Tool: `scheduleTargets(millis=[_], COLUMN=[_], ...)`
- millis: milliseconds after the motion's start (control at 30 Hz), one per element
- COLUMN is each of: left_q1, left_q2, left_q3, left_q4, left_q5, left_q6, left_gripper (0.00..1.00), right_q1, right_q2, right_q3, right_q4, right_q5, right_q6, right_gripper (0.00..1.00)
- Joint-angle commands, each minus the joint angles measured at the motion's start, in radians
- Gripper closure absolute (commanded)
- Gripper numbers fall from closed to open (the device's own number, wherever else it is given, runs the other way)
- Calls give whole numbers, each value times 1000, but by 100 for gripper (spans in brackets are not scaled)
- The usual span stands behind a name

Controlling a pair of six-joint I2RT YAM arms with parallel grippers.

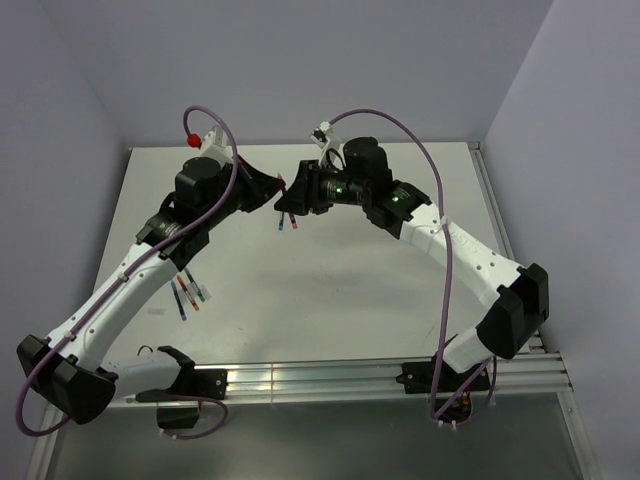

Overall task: Insert the pens into the pen caps
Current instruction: Pick up the pen from the center of the board.

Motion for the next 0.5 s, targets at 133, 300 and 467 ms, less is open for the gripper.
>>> scheduleTargets(millis=[133,300,467], left_q1=[-20,-20,-20], left_q2=[-5,-10,-13], left_q3=[19,17,15], left_q4=[70,77,77], left_q5=[1,2,-7], left_q6=[-15,-12,-9], left_gripper=[100,100,100], right_q1=[11,11,11], right_q2=[13,19,25], right_q3=[56,53,48], right_q4=[40,37,34], right_q5=[7,9,15], right_q6=[12,16,15], right_gripper=[53,61,66])
